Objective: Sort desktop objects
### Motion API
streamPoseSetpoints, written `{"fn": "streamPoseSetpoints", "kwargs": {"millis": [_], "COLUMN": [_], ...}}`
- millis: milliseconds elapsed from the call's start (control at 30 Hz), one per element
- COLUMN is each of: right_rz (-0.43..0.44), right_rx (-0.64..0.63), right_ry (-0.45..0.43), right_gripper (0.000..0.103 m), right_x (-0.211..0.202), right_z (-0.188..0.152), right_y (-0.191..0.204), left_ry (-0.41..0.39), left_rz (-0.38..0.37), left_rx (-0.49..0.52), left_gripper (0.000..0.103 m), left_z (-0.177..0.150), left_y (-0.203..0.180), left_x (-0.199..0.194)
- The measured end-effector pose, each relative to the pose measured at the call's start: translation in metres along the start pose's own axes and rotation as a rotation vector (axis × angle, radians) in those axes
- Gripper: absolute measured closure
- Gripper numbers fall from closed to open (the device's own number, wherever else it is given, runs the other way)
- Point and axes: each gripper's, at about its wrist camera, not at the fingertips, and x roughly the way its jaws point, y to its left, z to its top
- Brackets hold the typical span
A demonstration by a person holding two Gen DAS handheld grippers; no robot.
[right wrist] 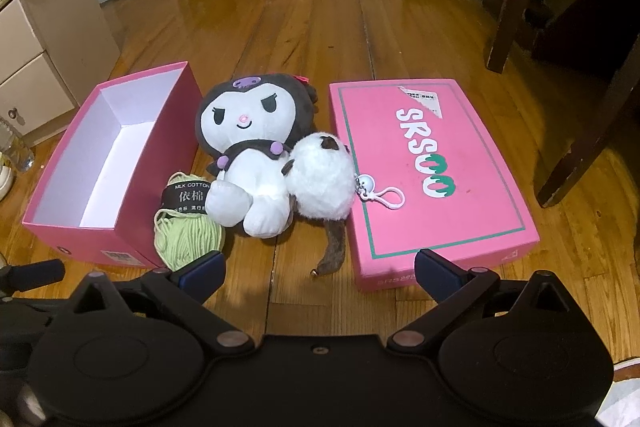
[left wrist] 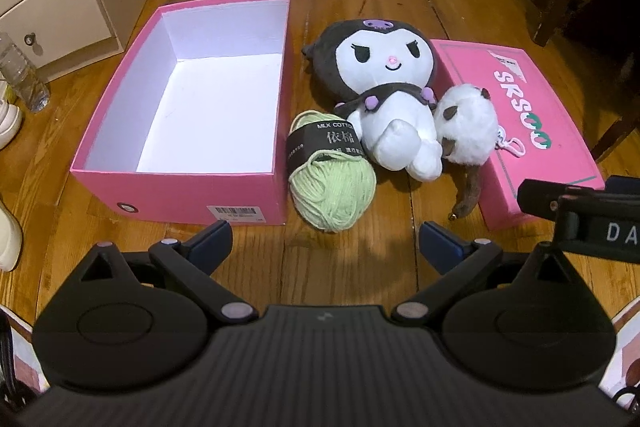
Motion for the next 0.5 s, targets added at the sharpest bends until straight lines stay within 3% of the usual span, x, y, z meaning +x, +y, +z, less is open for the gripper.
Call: {"fn": "streamPoseSetpoints", "kwargs": {"millis": [167,267,333,500], "right_rz": [0.011,0.037,0.052,0.093], "right_rx": [-0.003,0.013,0.018,-0.029], "right_ry": [-0.031,-0.036,-0.039,-0.047], "right_gripper": [0.003,0.003,0.003,0.003], "right_x": [-0.006,-0.005,-0.004,-0.003], "right_z": [0.0,0.002,0.006,0.024], "right_y": [-0.004,-0.012,-0.018,-0.025], "left_ry": [0.019,0.021,-0.006,-0.101], "left_rz": [0.022,-0.023,-0.019,0.002], "left_rx": [0.004,-0.015,-0.023,0.085], "left_gripper": [0.001,0.001,0.001,0.001], "left_z": [0.001,0.011,0.025,0.056], "left_y": [0.001,0.004,0.005,-0.014], "left_x": [0.003,0.004,0.003,-0.003]}}
